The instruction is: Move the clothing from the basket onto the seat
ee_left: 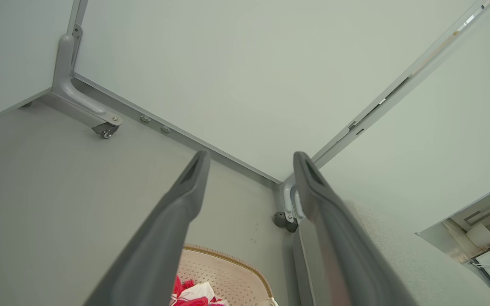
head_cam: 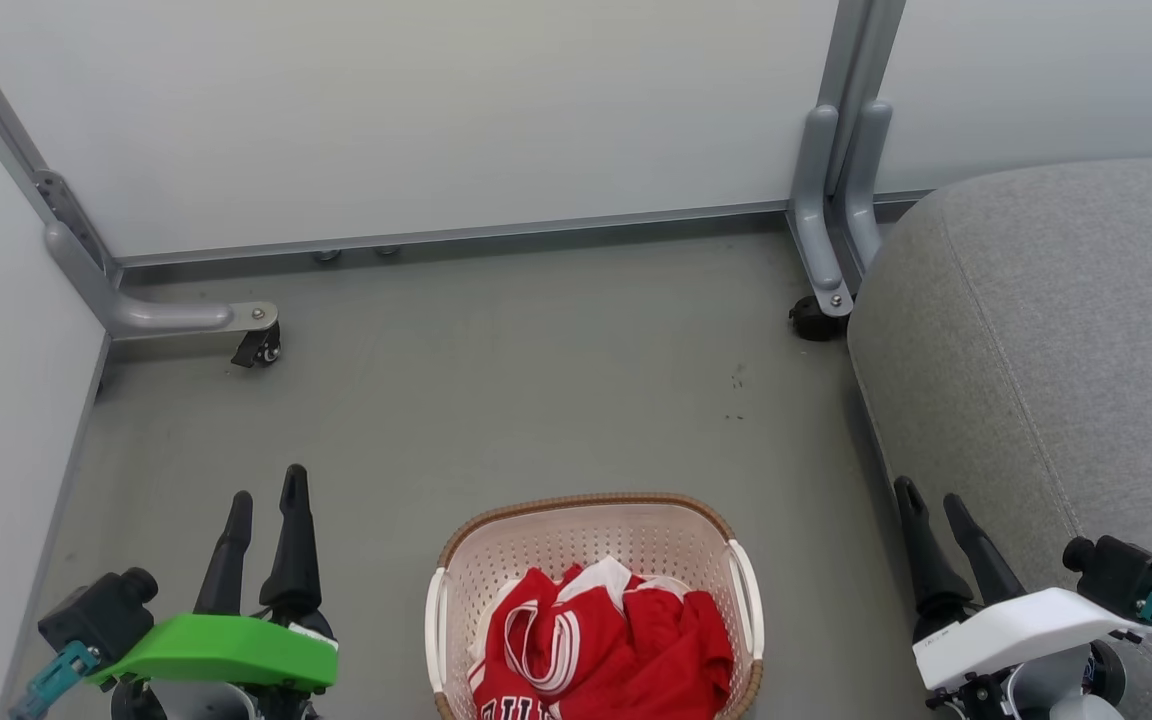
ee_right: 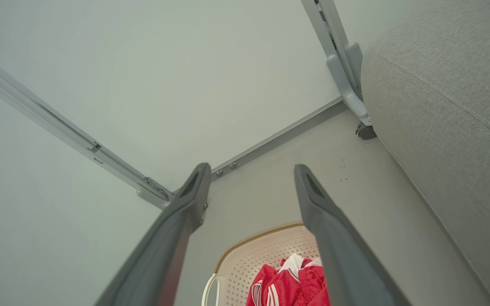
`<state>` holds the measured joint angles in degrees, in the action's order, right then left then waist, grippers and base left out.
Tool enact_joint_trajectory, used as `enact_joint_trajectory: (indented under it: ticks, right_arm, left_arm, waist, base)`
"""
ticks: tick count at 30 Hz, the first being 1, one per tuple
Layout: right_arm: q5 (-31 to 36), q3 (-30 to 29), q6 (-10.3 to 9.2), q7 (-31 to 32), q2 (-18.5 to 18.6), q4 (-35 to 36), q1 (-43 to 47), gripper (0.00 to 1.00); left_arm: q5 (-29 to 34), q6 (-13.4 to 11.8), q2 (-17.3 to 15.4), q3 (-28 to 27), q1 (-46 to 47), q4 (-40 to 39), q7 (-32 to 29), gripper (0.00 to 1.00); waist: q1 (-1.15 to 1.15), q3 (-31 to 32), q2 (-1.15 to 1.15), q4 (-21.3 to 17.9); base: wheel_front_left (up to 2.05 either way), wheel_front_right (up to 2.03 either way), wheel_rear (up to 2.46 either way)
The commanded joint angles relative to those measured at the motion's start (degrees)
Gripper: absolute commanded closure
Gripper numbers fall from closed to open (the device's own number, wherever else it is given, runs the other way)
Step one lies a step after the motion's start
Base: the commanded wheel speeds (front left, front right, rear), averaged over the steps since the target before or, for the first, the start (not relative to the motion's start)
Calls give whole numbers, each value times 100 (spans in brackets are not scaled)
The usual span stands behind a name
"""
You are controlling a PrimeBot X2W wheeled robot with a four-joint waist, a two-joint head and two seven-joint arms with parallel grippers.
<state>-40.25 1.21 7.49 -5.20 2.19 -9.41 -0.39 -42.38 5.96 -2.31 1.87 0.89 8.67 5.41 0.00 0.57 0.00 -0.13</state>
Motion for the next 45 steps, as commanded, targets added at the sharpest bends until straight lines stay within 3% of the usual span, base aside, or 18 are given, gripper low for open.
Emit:
enact_joint_trajectory:
  ticks: [1, 24, 45]
  right_arm:
    - [191, 28, 0, -79, 39, 78, 14, 0]
    - [1299, 71, 0, -441, 56, 194, 120, 0]
    - [2141, 70, 0, -717, 70, 183, 191, 0]
  left_arm:
    - [183, -10, -41, 17, -1, -51, 62, 0]
    - [1633, -54, -55, 238, -58, 134, 421, 0]
    - [2576, 48, -66, 350, -62, 290, 692, 0]
  waist:
    - [0, 6, 0, 1]
    - [0, 13, 0, 37]
    - [0, 22, 0, 41]
  base:
    - [0, 0, 0]
    - [0, 0, 0]
    - [0, 0, 0]
